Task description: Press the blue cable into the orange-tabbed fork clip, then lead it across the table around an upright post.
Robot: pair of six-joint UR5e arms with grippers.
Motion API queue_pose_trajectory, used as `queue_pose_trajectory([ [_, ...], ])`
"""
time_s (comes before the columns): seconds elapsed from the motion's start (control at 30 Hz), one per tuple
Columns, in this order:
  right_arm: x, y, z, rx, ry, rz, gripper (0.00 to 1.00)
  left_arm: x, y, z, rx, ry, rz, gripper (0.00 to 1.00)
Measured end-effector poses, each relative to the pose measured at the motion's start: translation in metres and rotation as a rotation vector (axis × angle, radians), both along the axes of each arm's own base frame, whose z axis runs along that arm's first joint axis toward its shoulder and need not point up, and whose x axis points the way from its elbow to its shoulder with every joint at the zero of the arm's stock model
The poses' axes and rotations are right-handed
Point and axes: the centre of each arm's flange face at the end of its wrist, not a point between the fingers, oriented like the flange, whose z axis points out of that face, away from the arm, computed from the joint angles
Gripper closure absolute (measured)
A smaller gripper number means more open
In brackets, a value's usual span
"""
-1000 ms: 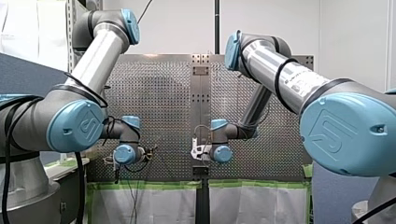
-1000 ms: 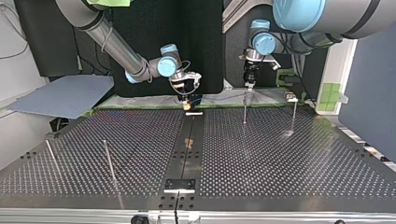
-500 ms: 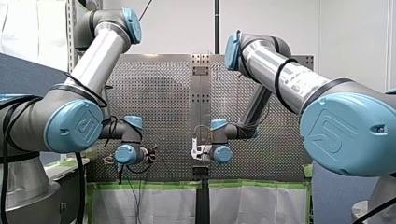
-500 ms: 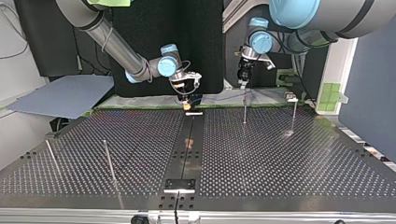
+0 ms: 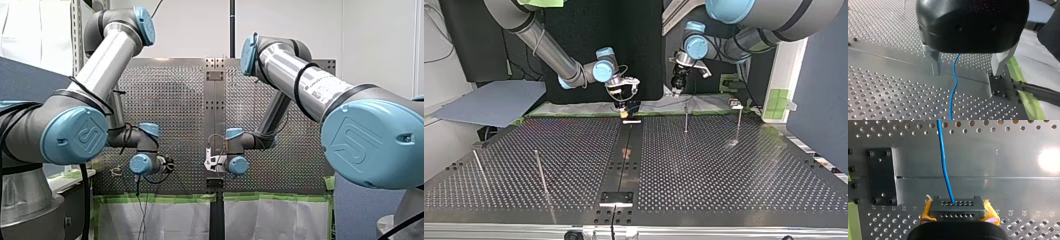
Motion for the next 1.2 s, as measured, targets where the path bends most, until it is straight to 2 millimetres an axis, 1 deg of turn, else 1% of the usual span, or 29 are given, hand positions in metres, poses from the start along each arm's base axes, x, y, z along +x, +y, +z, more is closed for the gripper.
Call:
queue_pose_trajectory([
  [0.4, 0.0, 0.0, -0.002, 0.0, 0.0, 0.0, 1.0, 0.024, -0.023, 0.012, 0.028, -0.028, 0.055, 0.0],
  [0.6, 0.0, 0.0, -0.002, 0.002, 0.003, 0.001, 1.0, 0.028, -0.039, -0.002, 0.062, 0.006, 0.068, 0.0],
  [0.73, 0.001, 0.002, -0.002, 0.005, 0.006, 0.004, 1.0, 0.028, -0.052, -0.016, 0.093, 0.04, 0.074, 0.0],
  [0.93, 0.001, 0.003, -0.003, 0.008, 0.008, 0.006, 1.0, 0.037, -0.055, -0.036, 0.126, 0.082, 0.121, 0.0],
  [1.03, 0.001, 0.004, -0.003, 0.009, 0.009, 0.006, 1.0, 0.045, -0.056, -0.038, 0.138, 0.084, 0.148, 0.0],
  [1.2, 0.0, 0.001, -0.003, 0.006, 0.005, 0.002, 1.0, 0.061, -0.06, -0.03, 0.161, 0.068, 0.186, 0.0],
])
